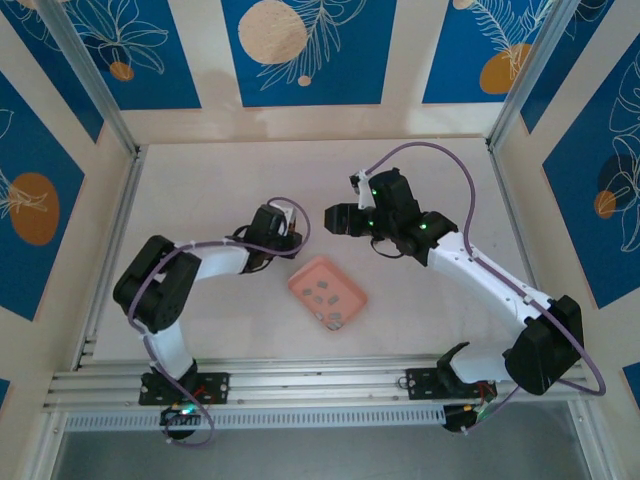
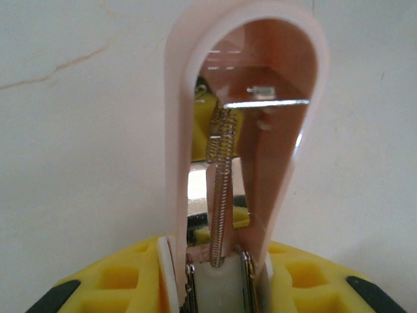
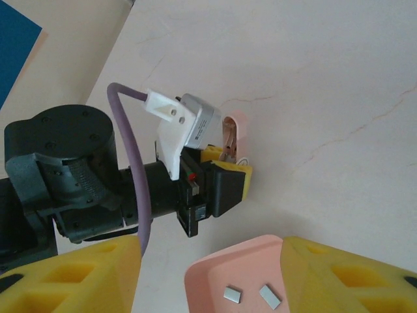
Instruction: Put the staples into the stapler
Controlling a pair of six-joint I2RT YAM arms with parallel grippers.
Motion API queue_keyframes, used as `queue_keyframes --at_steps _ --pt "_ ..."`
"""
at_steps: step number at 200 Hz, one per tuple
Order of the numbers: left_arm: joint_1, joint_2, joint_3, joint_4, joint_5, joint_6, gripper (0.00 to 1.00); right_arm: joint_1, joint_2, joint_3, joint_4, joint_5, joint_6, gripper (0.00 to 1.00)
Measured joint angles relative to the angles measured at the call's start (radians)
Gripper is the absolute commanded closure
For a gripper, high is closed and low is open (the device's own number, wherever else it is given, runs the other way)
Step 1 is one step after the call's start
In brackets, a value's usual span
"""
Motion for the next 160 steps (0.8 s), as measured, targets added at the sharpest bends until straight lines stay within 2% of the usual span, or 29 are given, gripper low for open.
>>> queue_keyframes --at_steps 48,112,160 --pt "0.000 0.051 0.026 0.000 0.000 -0.005 0.75 -0.008 -0.005 -0.010 -0.005 0.000 0.007 0.41" --pt "0.000 0.060 0.026 -0.003 -0.001 -0.022 0.52 -0.010 -0.005 -0.010 -0.005 -0.001 0.008 0.40" --pt "0.000 0.058 0.026 -0.004 -0.005 -0.029 0.48 -0.017 -0.005 -0.010 -0.005 -0.004 0.008 0.38"
